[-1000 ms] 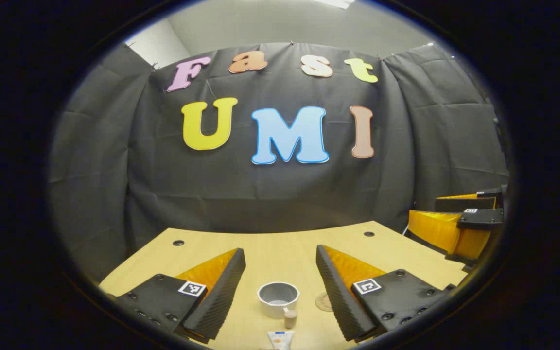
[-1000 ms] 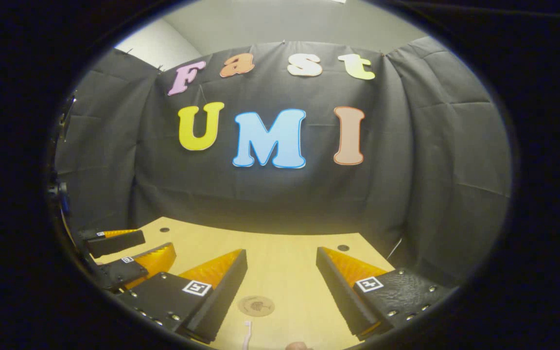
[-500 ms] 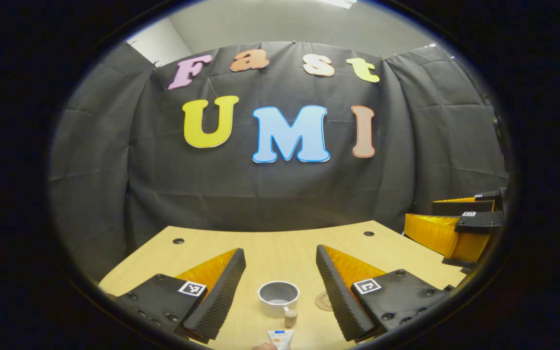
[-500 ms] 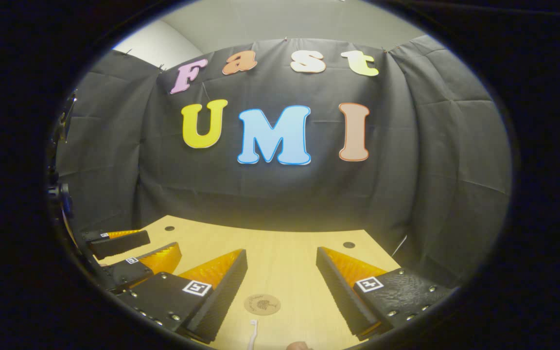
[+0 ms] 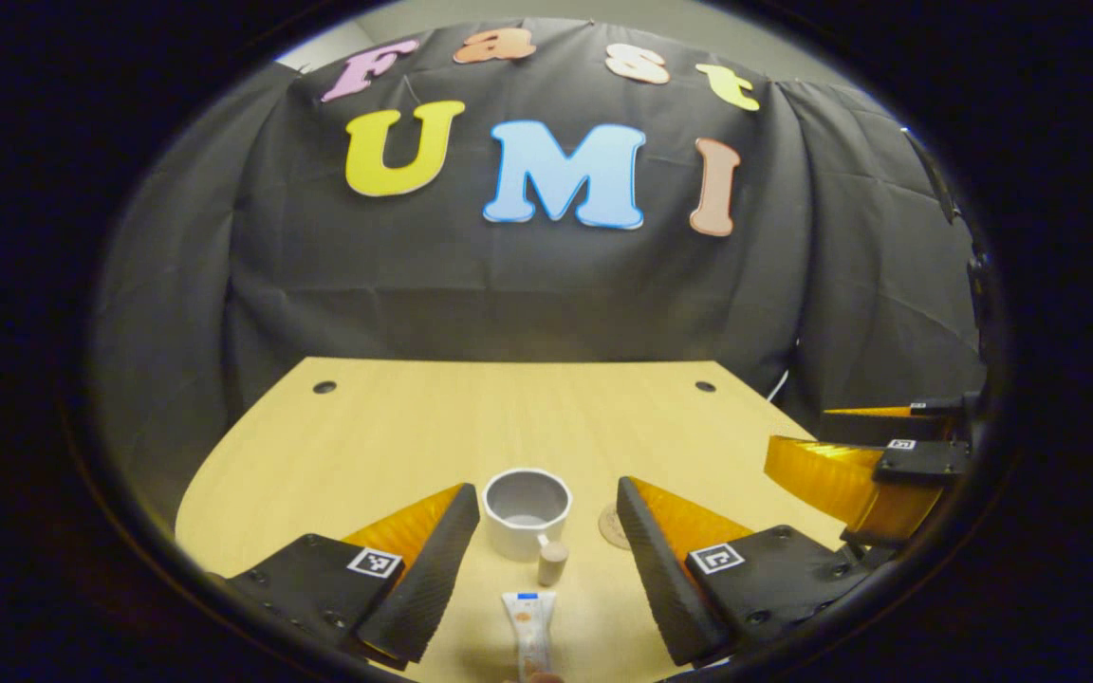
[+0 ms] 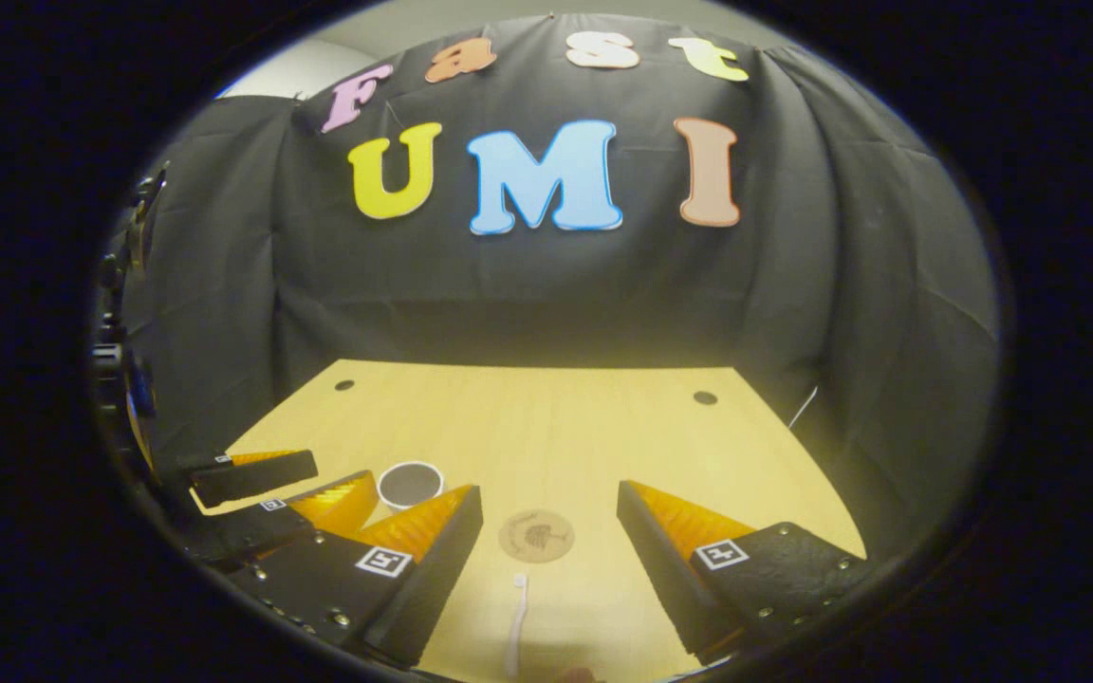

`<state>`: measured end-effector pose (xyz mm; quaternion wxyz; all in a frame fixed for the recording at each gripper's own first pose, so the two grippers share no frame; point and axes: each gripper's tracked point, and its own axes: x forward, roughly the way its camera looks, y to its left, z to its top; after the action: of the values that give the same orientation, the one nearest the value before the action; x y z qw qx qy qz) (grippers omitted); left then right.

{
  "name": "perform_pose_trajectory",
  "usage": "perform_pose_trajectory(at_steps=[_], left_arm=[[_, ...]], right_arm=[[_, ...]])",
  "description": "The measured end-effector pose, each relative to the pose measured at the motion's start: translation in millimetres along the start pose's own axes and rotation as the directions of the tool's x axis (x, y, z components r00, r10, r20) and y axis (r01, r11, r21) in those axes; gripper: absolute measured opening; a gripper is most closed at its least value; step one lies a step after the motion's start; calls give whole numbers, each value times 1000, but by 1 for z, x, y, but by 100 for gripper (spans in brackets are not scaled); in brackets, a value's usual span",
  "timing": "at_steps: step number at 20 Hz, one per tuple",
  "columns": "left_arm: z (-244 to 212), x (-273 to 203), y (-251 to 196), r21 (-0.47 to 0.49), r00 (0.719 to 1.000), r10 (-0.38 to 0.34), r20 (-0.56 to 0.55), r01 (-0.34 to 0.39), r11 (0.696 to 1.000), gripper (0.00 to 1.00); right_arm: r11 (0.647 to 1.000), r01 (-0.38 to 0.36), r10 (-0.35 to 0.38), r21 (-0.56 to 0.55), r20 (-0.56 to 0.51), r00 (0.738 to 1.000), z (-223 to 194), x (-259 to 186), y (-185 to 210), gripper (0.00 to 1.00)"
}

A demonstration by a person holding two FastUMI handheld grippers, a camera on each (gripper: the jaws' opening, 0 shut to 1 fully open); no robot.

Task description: Put the toothbrush and toothpaste on the desktop into the cup, then pick up the cup and place it on the coaster on the desktop.

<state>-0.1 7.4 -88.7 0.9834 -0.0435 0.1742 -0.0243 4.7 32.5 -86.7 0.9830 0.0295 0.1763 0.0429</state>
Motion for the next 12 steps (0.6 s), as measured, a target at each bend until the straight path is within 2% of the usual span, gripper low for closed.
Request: perform_pose_trajectory(at_steps=[3, 6, 9, 10, 11, 12], left_arm=[[-23, 6, 4, -12, 994, 3, -105, -4, 1000, 94], [-50, 8, 6, -38, 976, 5, -218, -13, 999, 95], [-81, 10, 5, -56, 943, -2, -333, -18, 998, 95], [-93, 15, 5, -60, 928, -4, -372, -20, 998, 95], [-103, 16, 5, -66, 911, -9, -412, -20, 998, 94], [-116, 15, 4, -73, 891, -15, -455, -20, 997, 95]], right_arm=[[1000, -1, 5, 31, -124, 992, -28, 9, 2, 93], [999, 1, 12, 51, -251, 968, -51, 19, 4, 93], [997, -2, 30, 77, -360, 932, -84, 25, 9, 94], [996, -12, 48, 93, -386, 921, -93, 27, 13, 89], [993, -20, 67, 115, -419, 906, -103, 28, 16, 94], [990, -24, 84, 136, -453, 887, -116, 28, 19, 94]])
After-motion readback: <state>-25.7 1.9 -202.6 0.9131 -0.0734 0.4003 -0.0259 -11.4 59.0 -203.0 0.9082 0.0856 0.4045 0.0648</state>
